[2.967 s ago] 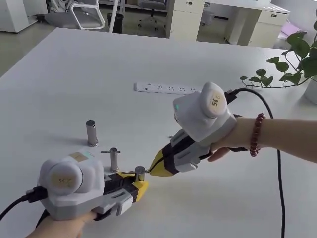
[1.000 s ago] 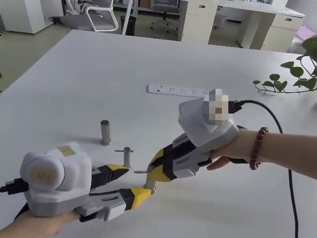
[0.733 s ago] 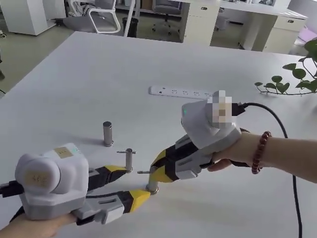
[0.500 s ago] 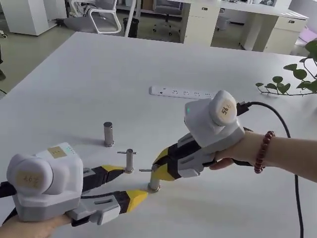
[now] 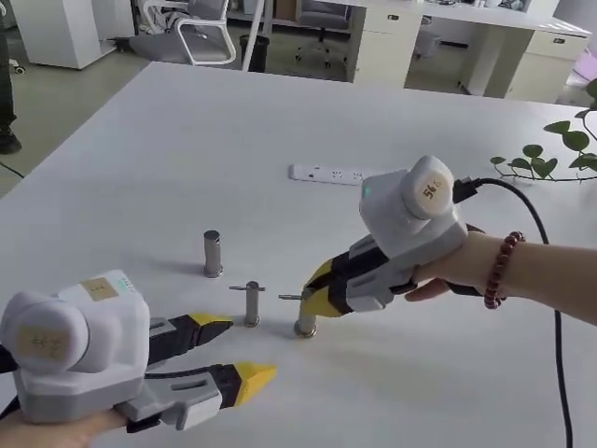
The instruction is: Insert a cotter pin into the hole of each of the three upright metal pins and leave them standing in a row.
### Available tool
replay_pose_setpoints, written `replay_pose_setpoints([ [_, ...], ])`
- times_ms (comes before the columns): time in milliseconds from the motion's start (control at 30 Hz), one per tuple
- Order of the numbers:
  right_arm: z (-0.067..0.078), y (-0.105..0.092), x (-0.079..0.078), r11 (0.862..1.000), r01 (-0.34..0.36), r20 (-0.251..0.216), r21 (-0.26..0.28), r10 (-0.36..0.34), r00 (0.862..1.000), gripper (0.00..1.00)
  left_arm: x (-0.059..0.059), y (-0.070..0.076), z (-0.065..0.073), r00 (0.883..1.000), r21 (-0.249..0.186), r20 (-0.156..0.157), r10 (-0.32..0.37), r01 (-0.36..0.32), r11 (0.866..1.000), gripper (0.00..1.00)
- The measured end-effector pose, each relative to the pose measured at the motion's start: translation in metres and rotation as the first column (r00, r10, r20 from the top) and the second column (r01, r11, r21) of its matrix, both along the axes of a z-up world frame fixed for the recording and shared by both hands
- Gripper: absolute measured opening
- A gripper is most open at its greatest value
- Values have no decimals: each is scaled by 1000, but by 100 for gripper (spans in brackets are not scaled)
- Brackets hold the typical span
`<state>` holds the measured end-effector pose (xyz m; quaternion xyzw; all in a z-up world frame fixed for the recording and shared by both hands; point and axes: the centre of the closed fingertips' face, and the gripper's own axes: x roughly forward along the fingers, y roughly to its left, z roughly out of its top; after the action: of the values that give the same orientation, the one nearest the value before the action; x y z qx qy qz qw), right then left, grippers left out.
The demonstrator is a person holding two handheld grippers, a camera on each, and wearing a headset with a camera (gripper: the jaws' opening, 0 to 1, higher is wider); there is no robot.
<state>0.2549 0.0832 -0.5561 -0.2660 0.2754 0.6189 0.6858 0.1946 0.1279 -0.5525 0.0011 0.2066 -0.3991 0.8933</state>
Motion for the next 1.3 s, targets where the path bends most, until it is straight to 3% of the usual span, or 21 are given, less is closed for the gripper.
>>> replay_pose_setpoints([
  [600, -4, -4, 9, 1000, 25, -6, 4, -25, 1000, 8, -1, 2, -2, 1000, 3, -13, 5, -5, 1000, 43],
  [1167, -8, -3, 7, 1000, 4, -26, 0, -4, 1000, 9, -5, 3, -3, 1000, -3, -24, 6, -6, 1000, 43],
  [1300, -10, -2, 3, 999, 44, -69, 15, -43, 997, 21, -6, 4, -2, 1000, -6, -24, 8, -8, 1000, 43],
])
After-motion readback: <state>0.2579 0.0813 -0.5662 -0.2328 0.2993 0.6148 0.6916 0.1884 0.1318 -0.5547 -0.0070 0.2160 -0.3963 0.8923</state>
